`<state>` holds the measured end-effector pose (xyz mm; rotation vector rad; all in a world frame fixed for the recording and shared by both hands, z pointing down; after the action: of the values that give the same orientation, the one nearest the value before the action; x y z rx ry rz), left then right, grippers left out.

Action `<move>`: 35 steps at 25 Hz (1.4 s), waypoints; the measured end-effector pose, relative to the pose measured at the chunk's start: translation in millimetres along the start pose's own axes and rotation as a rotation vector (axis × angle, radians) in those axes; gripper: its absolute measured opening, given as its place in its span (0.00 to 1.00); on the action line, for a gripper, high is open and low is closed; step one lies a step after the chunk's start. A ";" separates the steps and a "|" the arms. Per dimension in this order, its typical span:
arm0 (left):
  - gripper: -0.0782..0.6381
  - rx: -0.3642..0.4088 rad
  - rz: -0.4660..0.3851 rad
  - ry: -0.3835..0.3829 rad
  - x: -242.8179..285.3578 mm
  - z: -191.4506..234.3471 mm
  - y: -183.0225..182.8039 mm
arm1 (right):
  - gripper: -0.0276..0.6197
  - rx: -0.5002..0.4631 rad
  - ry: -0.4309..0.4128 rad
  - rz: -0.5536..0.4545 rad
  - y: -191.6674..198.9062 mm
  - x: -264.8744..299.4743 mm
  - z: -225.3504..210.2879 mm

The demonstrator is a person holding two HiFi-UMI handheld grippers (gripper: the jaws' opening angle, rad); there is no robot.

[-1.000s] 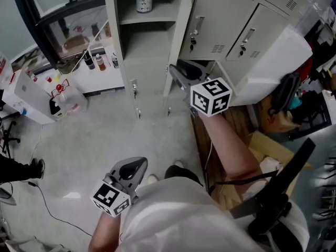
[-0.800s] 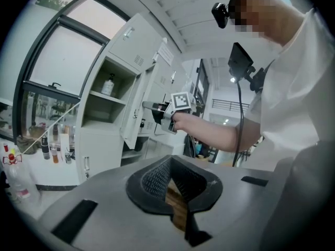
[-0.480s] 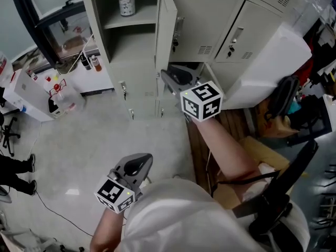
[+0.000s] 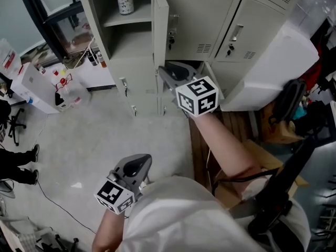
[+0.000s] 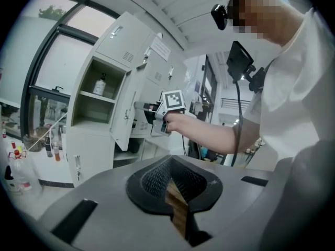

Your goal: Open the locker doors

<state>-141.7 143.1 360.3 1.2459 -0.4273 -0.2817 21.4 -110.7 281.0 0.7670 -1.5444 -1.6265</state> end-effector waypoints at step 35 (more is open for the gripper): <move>0.12 0.011 0.105 0.279 144.1 -40.4 -7.6 | 0.13 0.122 0.159 0.157 116.6 -251.1 -66.6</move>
<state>4.9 112.9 365.6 1.2473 -0.2529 -0.0147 225.5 65.6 372.5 0.7985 -1.5586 -1.3353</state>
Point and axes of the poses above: the fingertips, and each gripper's own axes: x forward along the fingers, z to its left, y out of its underside, the point moved 8 cm from there along -x, backward along the fingers, and after that the axes turned 12 degrees about y, right-handed, at the moved point
